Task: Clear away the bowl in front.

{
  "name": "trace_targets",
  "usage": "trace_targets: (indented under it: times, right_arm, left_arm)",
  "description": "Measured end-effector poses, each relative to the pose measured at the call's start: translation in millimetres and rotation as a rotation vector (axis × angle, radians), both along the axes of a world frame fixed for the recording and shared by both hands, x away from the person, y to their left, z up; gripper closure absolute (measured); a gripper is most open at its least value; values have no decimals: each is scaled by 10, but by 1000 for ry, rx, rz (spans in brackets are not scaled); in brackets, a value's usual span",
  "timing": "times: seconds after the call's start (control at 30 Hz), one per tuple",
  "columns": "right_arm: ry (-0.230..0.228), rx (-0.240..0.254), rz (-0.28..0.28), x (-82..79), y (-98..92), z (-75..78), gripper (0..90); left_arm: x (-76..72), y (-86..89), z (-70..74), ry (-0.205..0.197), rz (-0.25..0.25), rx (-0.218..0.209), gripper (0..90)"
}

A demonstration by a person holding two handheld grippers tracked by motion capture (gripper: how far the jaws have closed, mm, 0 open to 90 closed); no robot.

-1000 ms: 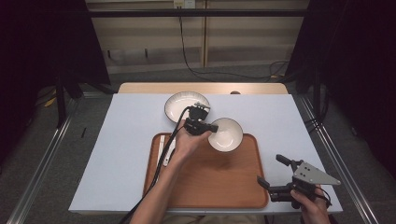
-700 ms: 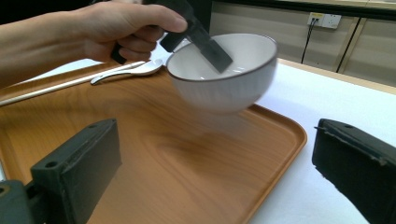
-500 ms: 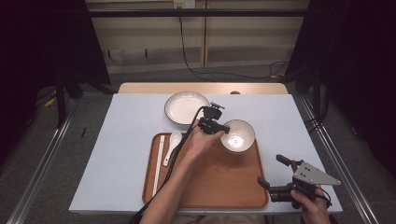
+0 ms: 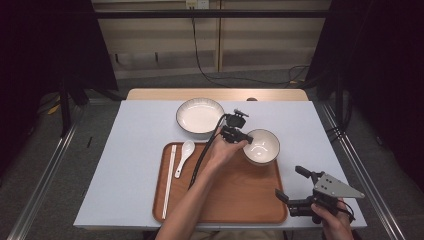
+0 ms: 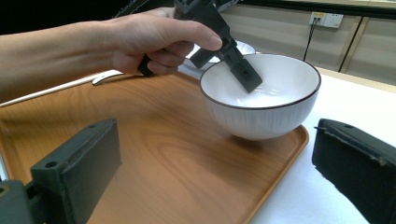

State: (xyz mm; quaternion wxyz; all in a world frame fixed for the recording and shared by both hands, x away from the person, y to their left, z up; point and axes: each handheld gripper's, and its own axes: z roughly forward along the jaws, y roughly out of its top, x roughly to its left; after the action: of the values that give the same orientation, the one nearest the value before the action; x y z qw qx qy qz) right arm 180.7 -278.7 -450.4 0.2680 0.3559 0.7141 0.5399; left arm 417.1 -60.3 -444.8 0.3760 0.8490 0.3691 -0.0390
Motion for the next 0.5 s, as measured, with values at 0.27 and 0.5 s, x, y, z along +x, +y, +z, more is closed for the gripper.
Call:
trace_targets:
  times: [0.27,0.5]
  right_arm:
    - [1,2,2,-1,-1,0,10]
    - [-1,0,-3,1,-2,-2,10]
  left_arm:
    - [2,-99,-72,-6,-10,21,821]
    - [3,-134,-95,-35,-5,54,825]
